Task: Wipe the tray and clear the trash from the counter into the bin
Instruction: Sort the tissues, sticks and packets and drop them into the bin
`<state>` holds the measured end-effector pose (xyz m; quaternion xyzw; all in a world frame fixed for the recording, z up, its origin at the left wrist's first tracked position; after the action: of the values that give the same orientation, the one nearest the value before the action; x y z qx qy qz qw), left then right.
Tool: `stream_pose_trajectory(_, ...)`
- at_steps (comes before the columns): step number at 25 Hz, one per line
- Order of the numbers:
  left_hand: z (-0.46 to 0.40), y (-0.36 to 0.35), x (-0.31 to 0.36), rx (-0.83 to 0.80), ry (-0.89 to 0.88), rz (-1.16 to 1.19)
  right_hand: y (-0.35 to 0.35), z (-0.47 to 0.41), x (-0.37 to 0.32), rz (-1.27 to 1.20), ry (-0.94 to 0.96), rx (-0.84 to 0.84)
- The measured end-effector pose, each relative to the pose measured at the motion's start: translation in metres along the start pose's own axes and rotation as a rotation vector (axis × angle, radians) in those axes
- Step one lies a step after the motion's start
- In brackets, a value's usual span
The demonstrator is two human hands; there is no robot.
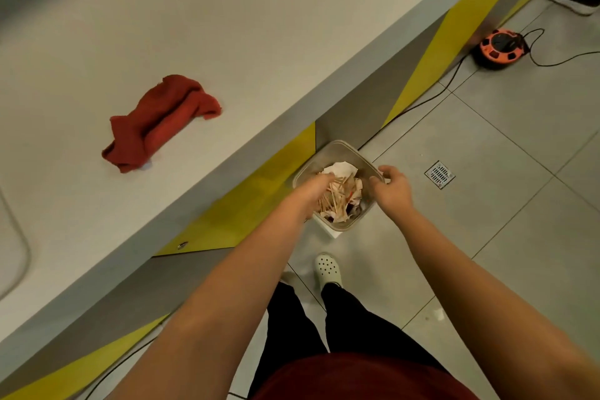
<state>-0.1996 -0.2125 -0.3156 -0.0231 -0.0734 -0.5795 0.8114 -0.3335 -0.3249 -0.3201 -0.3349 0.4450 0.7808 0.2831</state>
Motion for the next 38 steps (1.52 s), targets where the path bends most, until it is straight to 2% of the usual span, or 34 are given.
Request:
stream_pose_trajectory(2,0.004,0.005,0.001,0.063,-0.043,-0.104,-0.002,0.004,0.000,-0.030,-0.007,-0.032)
stream_pose_trajectory(6,0.027,0.010,0.007,0.069,-0.197,-0.101,-0.002,0.018,-0.031,-0.133,0.074,0.022)
stream_pose_trajectory(9,0.077,0.022,0.025,0.048,-0.390,-0.018,0.010,0.028,-0.102,-0.239,0.330,0.111)
stream_pose_trajectory(12,0.137,0.050,0.046,0.013,-0.597,0.095,0.014,0.042,-0.186,-0.369,0.533,0.092)
stream_pose_trajectory(15,0.187,0.106,0.055,0.058,-0.720,0.241,-0.002,0.056,-0.258,-0.403,0.653,0.056)
stream_pose_trajectory(23,0.249,0.281,0.020,0.318,-0.804,0.497,-0.127,0.092,-0.376,-0.319,0.764,-0.222)
stream_pose_trajectory(28,0.264,0.392,-0.016,0.467,-0.834,0.655,-0.206,0.118,-0.434,-0.237,0.832,-0.316)
stream_pose_trajectory(35,0.252,0.503,-0.052,0.756,-0.765,0.663,-0.289,0.125,-0.455,-0.051,0.852,-0.415)
stream_pose_trajectory(38,0.242,0.538,-0.059,0.941,-0.697,0.564,-0.316,0.118,-0.468,0.011,0.846,-0.452)
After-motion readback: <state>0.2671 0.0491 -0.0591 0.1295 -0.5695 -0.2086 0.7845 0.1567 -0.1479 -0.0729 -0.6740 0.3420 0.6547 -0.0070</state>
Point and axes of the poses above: each hand's wrist, its own z-axis away from the middle knuckle, its own y-axis out of the back of the hand, x = y × z, the point moved 9 cm from there along -z, towards the middle knuckle, and after that the axes turned 12 degrees about y, right-handed, at the moved point
